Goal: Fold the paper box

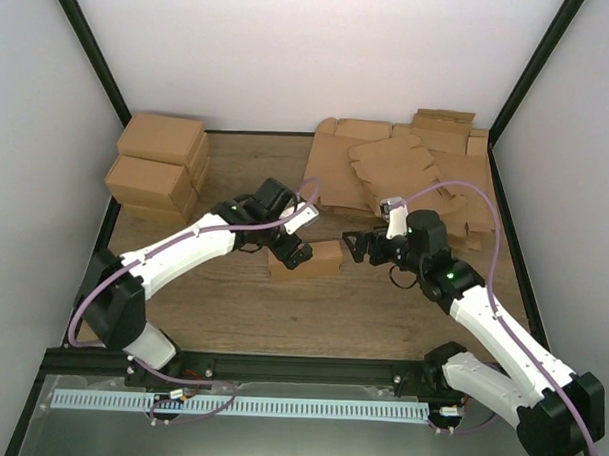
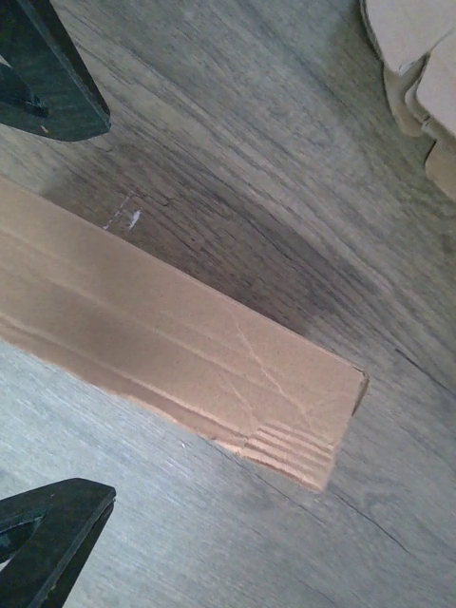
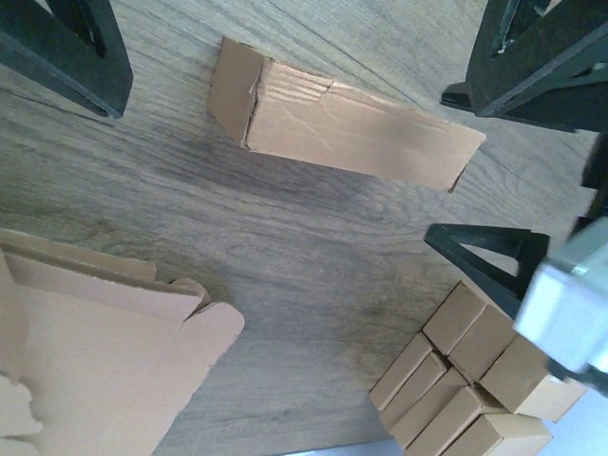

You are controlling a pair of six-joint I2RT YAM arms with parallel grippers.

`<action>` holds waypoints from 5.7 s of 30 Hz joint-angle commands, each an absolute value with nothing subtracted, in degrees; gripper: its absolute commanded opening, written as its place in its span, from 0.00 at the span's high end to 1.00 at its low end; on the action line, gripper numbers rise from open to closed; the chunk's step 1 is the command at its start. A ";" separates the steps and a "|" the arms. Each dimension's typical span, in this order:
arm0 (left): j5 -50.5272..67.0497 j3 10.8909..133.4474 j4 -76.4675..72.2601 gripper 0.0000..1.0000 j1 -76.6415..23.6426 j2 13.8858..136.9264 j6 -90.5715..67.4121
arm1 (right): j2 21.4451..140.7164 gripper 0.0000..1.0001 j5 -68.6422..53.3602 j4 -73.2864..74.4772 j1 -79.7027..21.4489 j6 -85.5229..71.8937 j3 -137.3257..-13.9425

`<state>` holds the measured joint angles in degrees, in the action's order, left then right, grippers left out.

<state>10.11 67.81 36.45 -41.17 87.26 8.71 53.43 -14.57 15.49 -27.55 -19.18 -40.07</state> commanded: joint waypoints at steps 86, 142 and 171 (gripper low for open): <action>-31.60 51.84 31.67 0.57 -58.11 57.61 34.48 | 75.72 0.00 -38.18 19.54 -27.18 -65.89 -60.22; -4.77 60.63 34.00 0.01 -41.14 68.41 -2.28 | 66.46 0.00 -22.11 21.81 -16.43 -50.69 -50.12; 12.39 60.86 34.80 0.96 -38.10 89.37 -5.31 | 66.71 0.00 -21.62 22.43 -16.40 -50.06 -49.92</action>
<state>11.90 62.02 34.94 -38.48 88.75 -4.40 66.89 -22.26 22.28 -16.99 -51.03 -47.62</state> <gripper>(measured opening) 0.039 0.997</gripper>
